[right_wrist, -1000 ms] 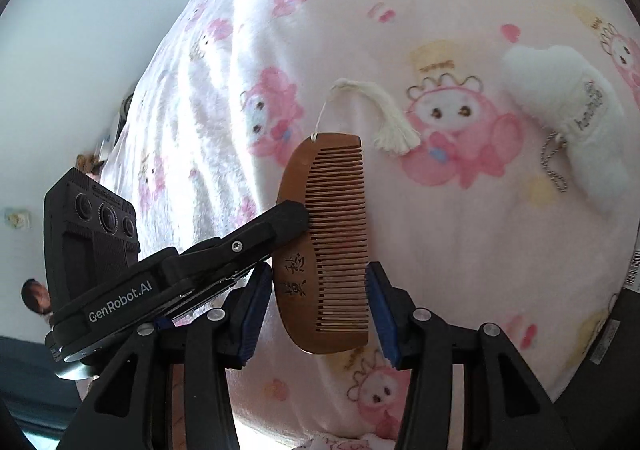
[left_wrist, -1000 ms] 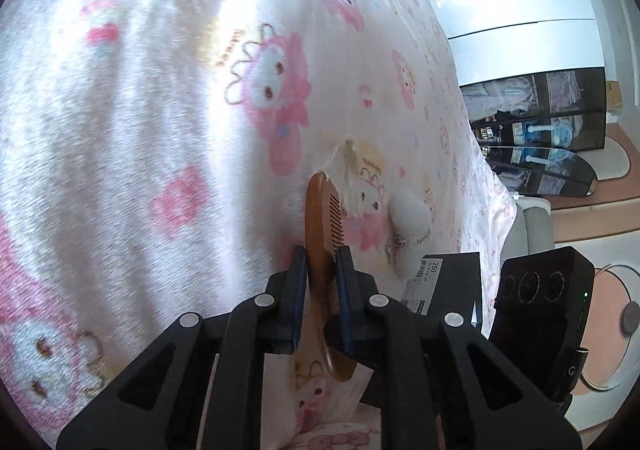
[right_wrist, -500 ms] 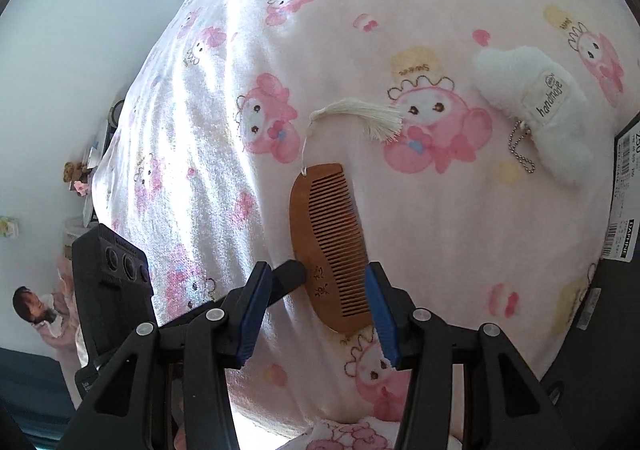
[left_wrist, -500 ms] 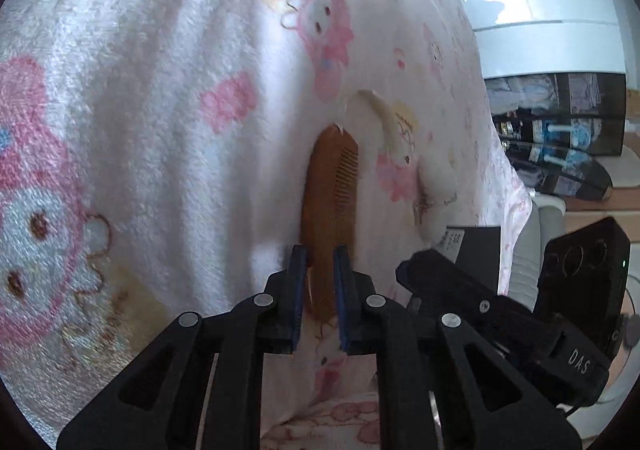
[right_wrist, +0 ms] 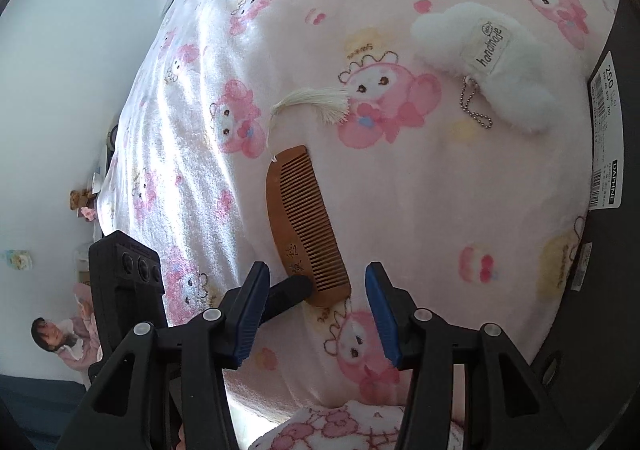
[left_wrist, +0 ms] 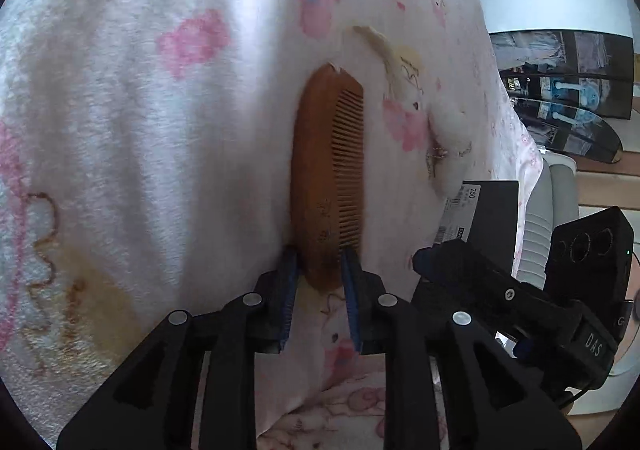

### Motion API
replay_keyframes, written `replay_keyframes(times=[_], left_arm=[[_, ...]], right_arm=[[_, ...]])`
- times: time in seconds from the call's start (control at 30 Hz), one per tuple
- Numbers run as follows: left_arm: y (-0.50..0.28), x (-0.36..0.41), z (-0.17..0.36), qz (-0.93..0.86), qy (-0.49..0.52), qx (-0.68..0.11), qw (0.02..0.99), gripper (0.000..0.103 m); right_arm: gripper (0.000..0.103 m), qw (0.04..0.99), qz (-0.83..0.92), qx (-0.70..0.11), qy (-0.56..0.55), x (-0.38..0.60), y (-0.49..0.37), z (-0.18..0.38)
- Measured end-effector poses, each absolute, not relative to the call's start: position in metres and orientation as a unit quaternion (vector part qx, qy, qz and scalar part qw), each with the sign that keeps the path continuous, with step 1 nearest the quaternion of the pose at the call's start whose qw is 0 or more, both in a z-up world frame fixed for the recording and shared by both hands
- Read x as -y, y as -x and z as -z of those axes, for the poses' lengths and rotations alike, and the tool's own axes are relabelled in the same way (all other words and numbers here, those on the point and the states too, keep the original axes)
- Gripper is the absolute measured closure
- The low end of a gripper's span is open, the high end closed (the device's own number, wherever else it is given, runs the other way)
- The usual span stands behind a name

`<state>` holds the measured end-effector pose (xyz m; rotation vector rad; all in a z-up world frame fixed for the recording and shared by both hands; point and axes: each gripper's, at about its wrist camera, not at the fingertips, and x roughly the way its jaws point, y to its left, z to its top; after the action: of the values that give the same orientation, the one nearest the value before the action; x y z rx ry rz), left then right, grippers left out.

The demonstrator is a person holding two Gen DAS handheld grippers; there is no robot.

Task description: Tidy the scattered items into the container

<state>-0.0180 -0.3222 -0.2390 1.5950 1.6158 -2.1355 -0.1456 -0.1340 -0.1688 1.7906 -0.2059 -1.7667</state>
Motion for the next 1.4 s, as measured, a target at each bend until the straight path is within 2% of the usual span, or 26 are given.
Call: replay_keyframes(times=[0.1,0.17,0.27,0.43,0.6,0.8,0.97,1.17,1.4], left_arm=[[0.042,0.310,0.232,0.685,-0.509,-0.519,-0.042,0.086],[0.054,0.305,0.230,0.676,-0.518,-0.520,-0.066,0.086],[0.051,0.308,0.216,0.698,-0.526,-0.485,-0.041,0.084],[0.032,0.340,0.211,0.724,-0.501,-0.474,0.011,0.079],[0.054,0.364,0.207,0.761,-0.469,-0.445,0.053,0.076],[0.095,0.364,0.223,0.758,-0.504,-0.406,0.081,0.075],[0.089,0.349,0.233,0.740,-0.528,-0.414,0.058,0.074],[0.069,0.333,0.220,0.744,-0.522,-0.416,0.024,0.074],[0.096,0.354,0.231,0.757,-0.513,-0.397,0.076,0.074]], right_arm=[[0.057,0.292,0.674,0.081,-0.674,0.114,0.124,0.174],[0.057,0.272,0.690,0.092,-0.664,0.120,0.146,0.174],[0.057,0.258,0.708,0.123,-0.646,0.106,0.157,0.165],[0.057,0.264,0.693,0.116,-0.660,0.115,0.162,0.177],[0.057,0.273,0.662,0.110,-0.689,0.128,0.157,0.212],[0.057,0.257,0.664,0.111,-0.693,0.125,0.167,0.223],[0.057,0.257,0.669,0.090,-0.692,0.129,0.171,0.222],[0.056,0.253,0.684,0.065,-0.681,0.135,0.174,0.215],[0.056,0.263,0.681,0.069,-0.680,0.142,0.181,0.216]])
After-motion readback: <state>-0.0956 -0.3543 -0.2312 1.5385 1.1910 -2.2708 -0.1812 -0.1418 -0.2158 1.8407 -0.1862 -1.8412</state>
